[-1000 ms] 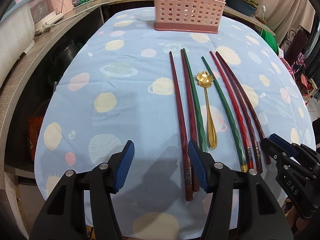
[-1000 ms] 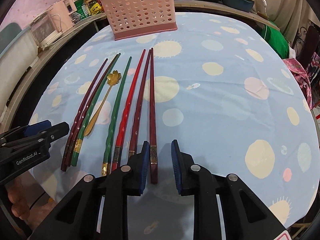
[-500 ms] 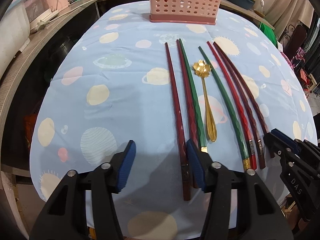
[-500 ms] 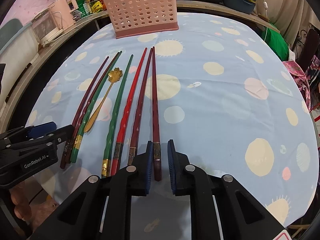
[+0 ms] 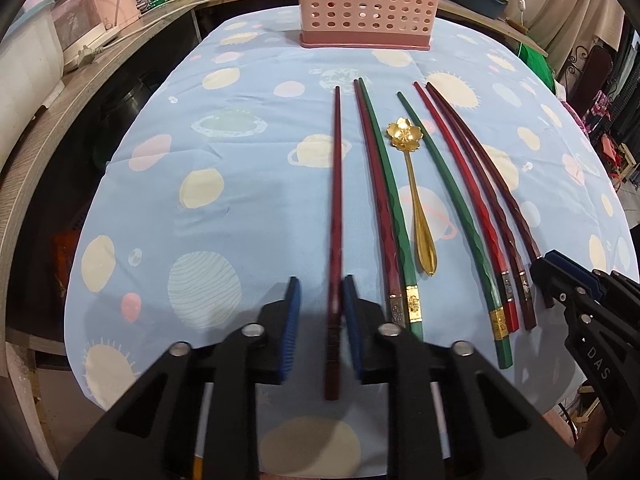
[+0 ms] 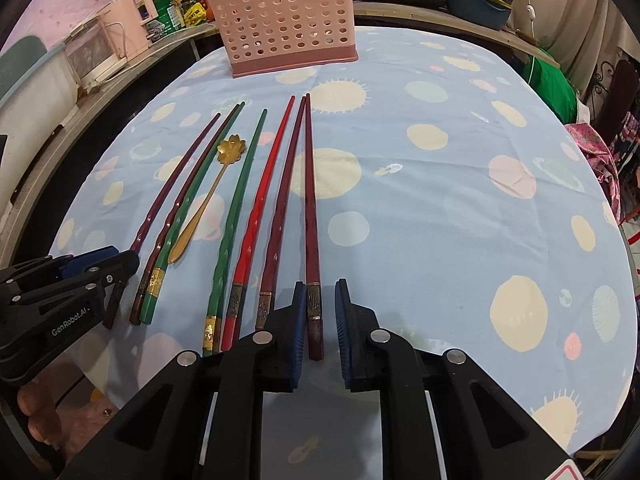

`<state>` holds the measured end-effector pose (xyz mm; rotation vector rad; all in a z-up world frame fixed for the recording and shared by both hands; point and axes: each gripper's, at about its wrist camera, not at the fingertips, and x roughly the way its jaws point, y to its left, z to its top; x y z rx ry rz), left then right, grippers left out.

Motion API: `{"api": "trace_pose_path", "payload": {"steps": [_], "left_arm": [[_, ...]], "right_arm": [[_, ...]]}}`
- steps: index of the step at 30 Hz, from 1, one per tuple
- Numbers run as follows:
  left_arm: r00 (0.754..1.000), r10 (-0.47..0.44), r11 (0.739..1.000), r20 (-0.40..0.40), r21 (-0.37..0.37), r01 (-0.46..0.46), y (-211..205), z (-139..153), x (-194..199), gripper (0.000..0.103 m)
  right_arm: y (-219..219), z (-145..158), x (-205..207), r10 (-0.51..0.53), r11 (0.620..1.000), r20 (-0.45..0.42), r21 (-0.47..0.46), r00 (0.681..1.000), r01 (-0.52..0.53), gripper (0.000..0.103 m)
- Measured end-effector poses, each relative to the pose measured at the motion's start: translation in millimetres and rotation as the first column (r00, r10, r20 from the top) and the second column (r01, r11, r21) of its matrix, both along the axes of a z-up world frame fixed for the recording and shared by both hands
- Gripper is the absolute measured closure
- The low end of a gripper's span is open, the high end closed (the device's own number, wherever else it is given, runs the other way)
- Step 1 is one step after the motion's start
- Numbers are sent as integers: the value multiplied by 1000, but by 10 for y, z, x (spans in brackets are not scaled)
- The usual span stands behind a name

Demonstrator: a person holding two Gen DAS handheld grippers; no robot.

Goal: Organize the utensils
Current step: 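Return to the table and grasp a dark red chopstick with each tool, then lift both dark red chopsticks and drop them into the pink basket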

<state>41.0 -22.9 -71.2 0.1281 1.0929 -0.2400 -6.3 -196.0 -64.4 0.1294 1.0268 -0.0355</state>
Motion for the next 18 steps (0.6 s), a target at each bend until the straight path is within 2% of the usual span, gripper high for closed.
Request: {"api": "trace_pose_path", "payload": {"steps": [1, 2, 10, 18], "left_arm": [[1000, -3, 1000, -1, -2, 3, 0, 2, -2, 95], [1000, -6, 1000, -4, -6, 6, 0, 4, -5, 96], [1000, -7, 998, -7, -68, 7, 43, 111, -51, 96], [999, 27, 988, 30, -151, -23, 195, 508, -19, 96]], "right_arm": [[3, 0, -3, 2, 1000, 0, -2, 1000, -2, 92], [6, 1, -4, 5, 1000, 0, -2, 1000, -5, 95], [-15, 51, -40, 6, 1000, 12, 13, 1000, -6, 96], [-84, 447, -44, -8, 999, 99, 47, 995, 3, 96]]}}
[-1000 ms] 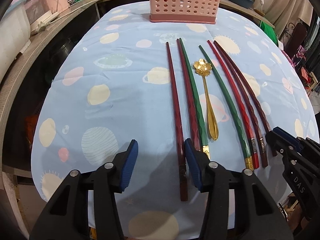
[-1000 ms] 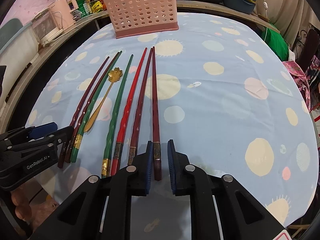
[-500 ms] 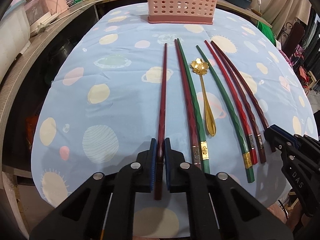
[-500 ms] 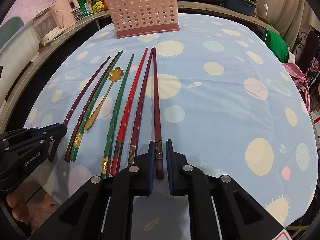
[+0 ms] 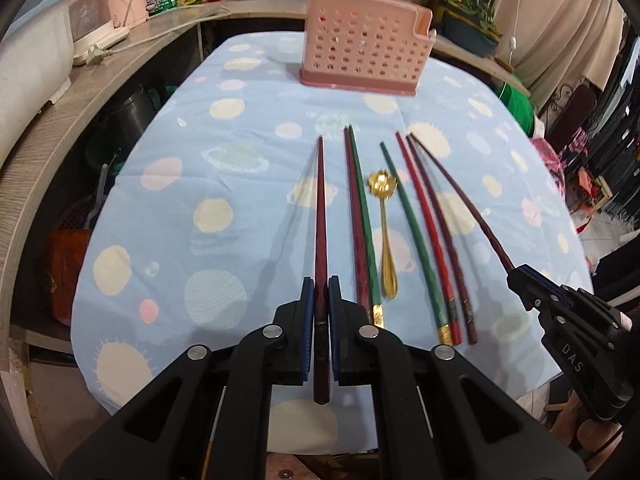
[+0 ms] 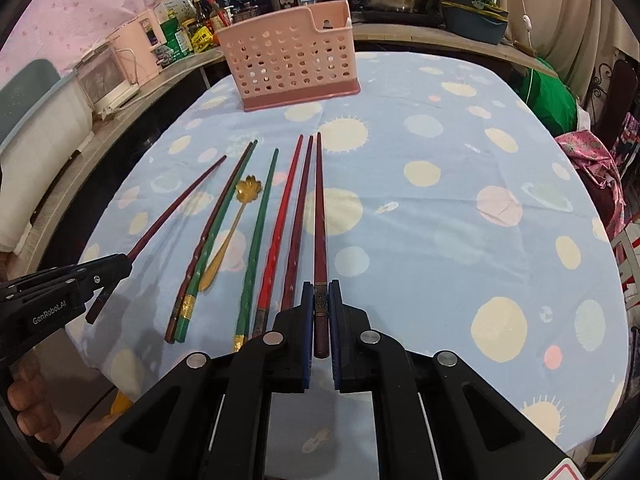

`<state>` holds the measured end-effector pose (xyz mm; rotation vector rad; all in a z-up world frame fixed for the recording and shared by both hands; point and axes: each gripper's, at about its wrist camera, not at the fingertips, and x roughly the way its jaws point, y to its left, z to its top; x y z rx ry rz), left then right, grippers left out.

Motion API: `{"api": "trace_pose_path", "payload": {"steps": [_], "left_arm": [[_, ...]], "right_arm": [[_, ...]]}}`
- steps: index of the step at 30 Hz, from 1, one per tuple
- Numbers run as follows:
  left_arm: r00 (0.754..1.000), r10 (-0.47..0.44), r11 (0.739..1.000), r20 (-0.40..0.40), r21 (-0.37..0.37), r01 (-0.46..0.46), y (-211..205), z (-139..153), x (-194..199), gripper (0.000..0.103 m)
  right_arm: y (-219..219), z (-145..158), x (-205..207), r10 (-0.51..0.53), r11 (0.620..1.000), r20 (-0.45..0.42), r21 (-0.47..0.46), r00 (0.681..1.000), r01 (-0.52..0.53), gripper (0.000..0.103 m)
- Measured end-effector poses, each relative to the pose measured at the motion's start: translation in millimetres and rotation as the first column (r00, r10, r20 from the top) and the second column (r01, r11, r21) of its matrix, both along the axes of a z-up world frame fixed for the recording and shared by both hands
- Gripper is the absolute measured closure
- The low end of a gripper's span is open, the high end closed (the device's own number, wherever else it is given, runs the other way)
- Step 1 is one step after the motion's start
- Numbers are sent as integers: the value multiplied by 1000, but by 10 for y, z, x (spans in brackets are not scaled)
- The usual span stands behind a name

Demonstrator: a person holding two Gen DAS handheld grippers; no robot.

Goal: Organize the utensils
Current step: 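Lift both dark red chopsticks and drop them into the pink basket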

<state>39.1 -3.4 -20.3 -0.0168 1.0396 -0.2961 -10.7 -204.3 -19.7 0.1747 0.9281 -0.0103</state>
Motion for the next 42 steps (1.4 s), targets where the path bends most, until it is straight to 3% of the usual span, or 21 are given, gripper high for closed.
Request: {"api": "trace_pose_path", "payload": {"steps": [13, 27, 33, 42], "left_arm": [[984, 31, 996, 175, -82, -17, 56, 824, 292, 96], [939, 85, 986, 333, -164, -31, 5, 1650, 972, 96], [910, 107, 980, 400, -195, -30, -35, 1992, 1226, 96], [852, 148, 975, 502, -220, -40, -95, 2443, 1609, 96]], "right_arm": [[-327, 864, 284, -55, 997, 184, 59, 981, 45, 96], [-612, 1506, 826, -97, 993, 334, 98, 937, 67, 96], [-724, 1810, 1091, -132, 987, 411, 142, 902, 80, 96], [-792, 2302, 1615, -183, 975, 539, 209, 822, 79, 96]]}}
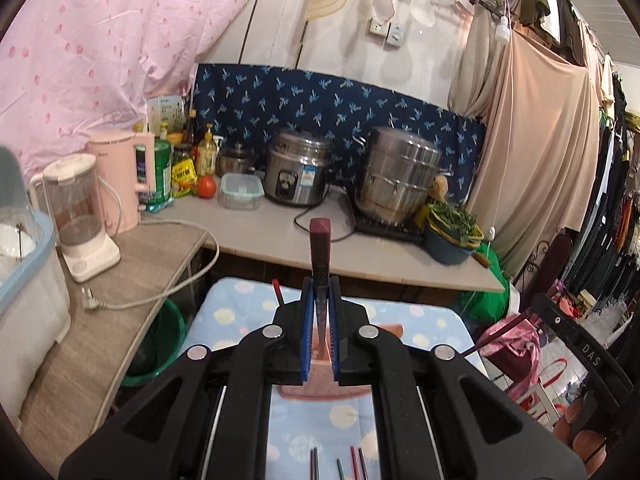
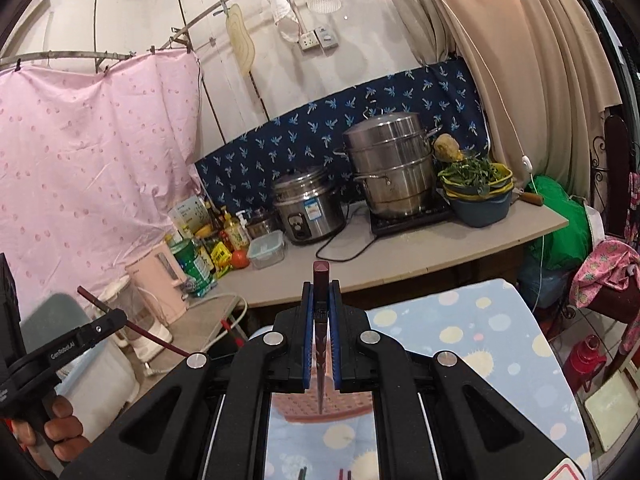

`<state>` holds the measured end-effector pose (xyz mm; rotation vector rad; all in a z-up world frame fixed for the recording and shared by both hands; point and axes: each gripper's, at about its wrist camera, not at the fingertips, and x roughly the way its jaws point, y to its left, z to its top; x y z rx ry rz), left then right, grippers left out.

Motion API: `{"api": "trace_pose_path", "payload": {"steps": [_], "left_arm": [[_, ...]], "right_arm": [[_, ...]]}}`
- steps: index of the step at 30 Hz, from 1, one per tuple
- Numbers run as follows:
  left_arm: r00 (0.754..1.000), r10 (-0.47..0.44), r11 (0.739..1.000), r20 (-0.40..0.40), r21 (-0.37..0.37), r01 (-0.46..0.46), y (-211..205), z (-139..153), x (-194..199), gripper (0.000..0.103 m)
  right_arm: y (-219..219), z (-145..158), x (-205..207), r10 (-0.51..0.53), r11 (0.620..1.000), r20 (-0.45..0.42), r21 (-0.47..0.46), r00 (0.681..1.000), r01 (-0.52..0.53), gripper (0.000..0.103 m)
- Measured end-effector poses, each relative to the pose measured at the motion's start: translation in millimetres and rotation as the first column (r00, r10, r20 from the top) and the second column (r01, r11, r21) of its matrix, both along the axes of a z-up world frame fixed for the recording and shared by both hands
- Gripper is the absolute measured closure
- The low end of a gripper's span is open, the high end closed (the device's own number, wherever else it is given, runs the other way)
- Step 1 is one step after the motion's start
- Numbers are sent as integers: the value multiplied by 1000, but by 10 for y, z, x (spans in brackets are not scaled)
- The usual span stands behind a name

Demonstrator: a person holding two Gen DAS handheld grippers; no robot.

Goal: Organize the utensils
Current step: 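Lift both dark red chopsticks and drop them into the pink basket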

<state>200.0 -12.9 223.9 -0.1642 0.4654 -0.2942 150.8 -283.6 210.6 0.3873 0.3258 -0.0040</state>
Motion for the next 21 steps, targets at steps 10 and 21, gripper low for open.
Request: {"api": "trace_pose_path", "payload": {"steps": [10, 21], "left_arm": [[999, 11, 1000, -33, 15, -11, -121, -248, 412, 96], [989, 8, 1000, -146, 28, -4, -149, -709, 732, 96]], "right_arm": [[7, -117, 667, 0, 1000, -41, 16, 999, 1, 96], [7, -635, 1008, 25, 998, -165, 58, 986, -16, 96]]}}
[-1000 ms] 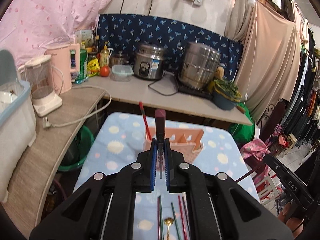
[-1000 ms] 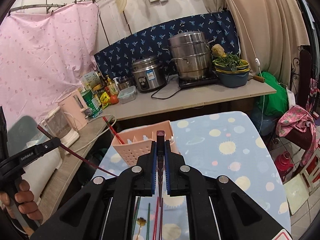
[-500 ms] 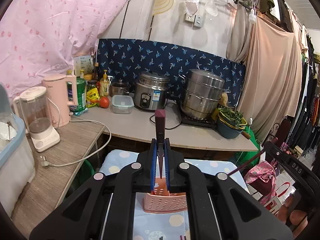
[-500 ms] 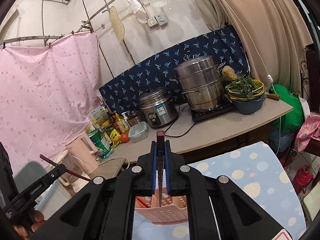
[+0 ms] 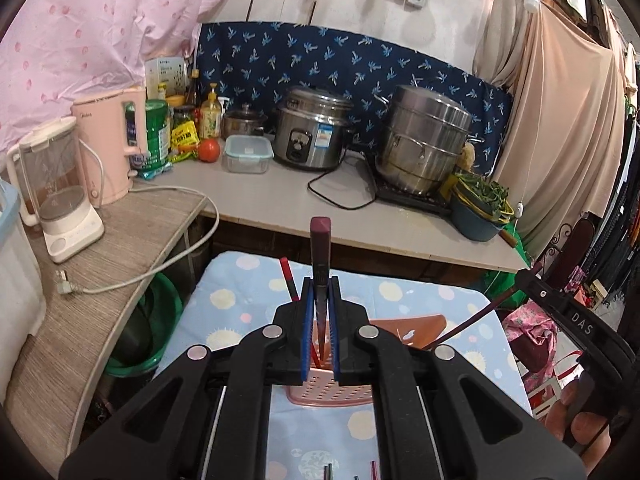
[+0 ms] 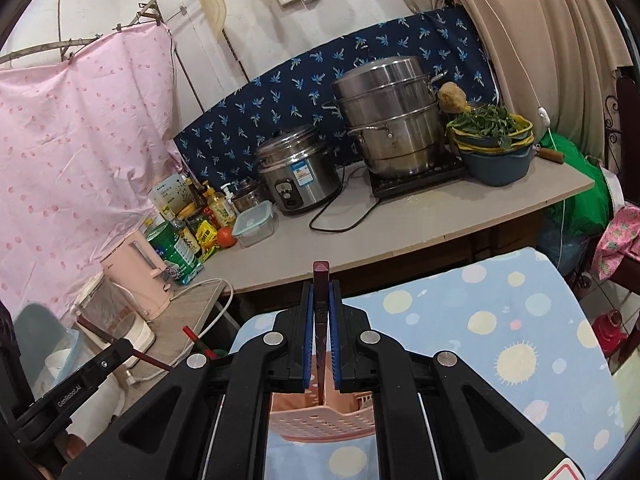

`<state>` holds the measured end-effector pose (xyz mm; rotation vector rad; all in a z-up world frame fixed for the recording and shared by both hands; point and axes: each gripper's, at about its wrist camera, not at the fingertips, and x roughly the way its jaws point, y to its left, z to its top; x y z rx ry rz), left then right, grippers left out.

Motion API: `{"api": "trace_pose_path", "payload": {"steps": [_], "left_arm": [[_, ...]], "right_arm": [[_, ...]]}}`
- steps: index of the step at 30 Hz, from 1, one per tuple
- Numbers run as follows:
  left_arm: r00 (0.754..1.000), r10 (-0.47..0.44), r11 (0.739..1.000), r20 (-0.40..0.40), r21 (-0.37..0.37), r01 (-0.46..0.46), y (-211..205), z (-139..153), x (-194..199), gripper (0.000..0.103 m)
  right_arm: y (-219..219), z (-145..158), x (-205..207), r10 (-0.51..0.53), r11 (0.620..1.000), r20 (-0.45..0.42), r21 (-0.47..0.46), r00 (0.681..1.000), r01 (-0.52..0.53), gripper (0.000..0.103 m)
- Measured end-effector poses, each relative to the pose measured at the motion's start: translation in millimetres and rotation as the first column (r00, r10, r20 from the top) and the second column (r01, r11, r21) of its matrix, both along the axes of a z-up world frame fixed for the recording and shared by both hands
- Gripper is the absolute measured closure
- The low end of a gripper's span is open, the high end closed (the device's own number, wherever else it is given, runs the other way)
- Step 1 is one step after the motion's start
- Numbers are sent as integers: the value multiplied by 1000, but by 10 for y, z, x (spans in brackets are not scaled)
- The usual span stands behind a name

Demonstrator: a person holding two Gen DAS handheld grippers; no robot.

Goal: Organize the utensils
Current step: 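Lift both dark red chopsticks and drop them into the pink basket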

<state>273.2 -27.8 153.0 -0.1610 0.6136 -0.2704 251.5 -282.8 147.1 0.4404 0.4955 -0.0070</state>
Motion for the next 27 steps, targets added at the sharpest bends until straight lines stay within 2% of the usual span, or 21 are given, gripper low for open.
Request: {"api": "trace_pose_path", "payload": {"steps": [6, 11, 12, 17, 27], "left_arm": [[1000, 10, 1000, -29, -1, -10, 10, -136, 88, 96], [999, 27, 1000, -30, -4, -27, 27, -179, 88, 94], [999, 32, 999, -32, -2, -32, 26, -181, 85, 93], [999, 48, 999, -23, -5, -48, 51, -151, 42, 71], [997, 68, 998, 21, -11, -68, 108, 10, -275, 60]], "right_arm": [[49, -119, 65, 11, 1000, -26, -8, 1000, -12, 96], [61, -122, 39, -1, 1000, -19, -27, 1000, 0, 90], [61, -116, 30, -1, 1000, -17, -29, 1000, 1, 90], [90, -52, -73, 0, 999, 3, -37, 1000, 0, 84], [214, 58, -503, 36, 998, 23, -61, 999, -35, 76]]}}
